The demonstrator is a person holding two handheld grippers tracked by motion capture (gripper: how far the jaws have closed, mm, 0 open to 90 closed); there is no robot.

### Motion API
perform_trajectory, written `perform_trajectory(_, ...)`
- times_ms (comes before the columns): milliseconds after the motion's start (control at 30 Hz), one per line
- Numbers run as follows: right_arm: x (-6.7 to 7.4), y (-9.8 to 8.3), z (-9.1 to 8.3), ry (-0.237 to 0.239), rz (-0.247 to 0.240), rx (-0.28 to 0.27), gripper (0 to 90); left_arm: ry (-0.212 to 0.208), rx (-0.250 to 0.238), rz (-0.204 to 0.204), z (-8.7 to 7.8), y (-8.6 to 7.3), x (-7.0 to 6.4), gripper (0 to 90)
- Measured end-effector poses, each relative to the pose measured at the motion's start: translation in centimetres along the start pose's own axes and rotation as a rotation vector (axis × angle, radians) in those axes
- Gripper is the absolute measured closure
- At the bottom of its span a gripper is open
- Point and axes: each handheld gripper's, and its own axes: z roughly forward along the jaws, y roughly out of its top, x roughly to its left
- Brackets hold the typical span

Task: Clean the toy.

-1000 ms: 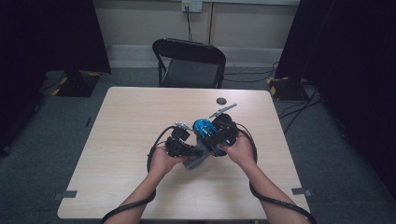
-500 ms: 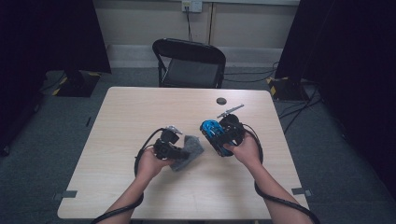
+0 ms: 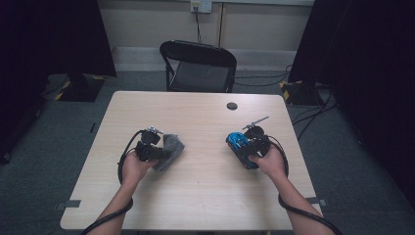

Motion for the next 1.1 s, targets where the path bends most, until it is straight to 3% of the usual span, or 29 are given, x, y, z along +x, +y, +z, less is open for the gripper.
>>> perform_trajectory(333, -1.0, -1.0, 1.5, -0.015, 0.019, 0.038, 27.2, 0.065, -0.008, 0.02, 1.0, -0.3, 0.5, 63.1)
perform_trajectory(433, -1.1, -1.1, 1.5, -0.014, 0.019, 0.039, 27.2, 0.067, -0.018, 0.026, 1.2, -0.5, 0.5, 55.1)
perform_trajectory(533, -1.2, -1.1, 1.6, -0.026, 0.004, 0.045, 27.1, 0.077, -0.046, 0.049, 1.2, -0.5, 0.5, 39.2)
perform_trajectory(700, -1.0, -1.4, 2.4, -0.04, -0.018, 0.055, 26.8, 0.092, -0.068, 0.075, 1.0, -0.4, 0.3, 29.4)
perform_trajectory(833, -0.9, -1.8, 2.8, -0.043, -0.044, 0.033, 24.6, 0.105, -0.091, 0.089, 0.3, -0.4, 0.4, 25.5)
perform_trajectory(900, -0.9, -2.0, 2.7, -0.032, -0.032, 0.014, 23.4, 0.108, -0.106, 0.099, -0.2, -0.4, 0.4, 24.8)
perform_trajectory(933, -1.1, -2.1, 2.4, -0.009, -0.01, -0.026, 19.9, 0.101, -0.114, 0.106, -0.5, -0.5, 0.4, 24.2)
perform_trajectory(1033, -1.2, -2.1, 1.7, 0.005, -0.005, -0.061, 19.2, 0.095, -0.13, 0.114, -1.2, -0.8, 0.2, 22.8)
perform_trajectory(1100, -1.0, -2.1, 0.9, 0.008, -0.022, -0.087, 19.3, 0.082, -0.137, 0.123, -2.1, -1.4, 0.0, 21.8)
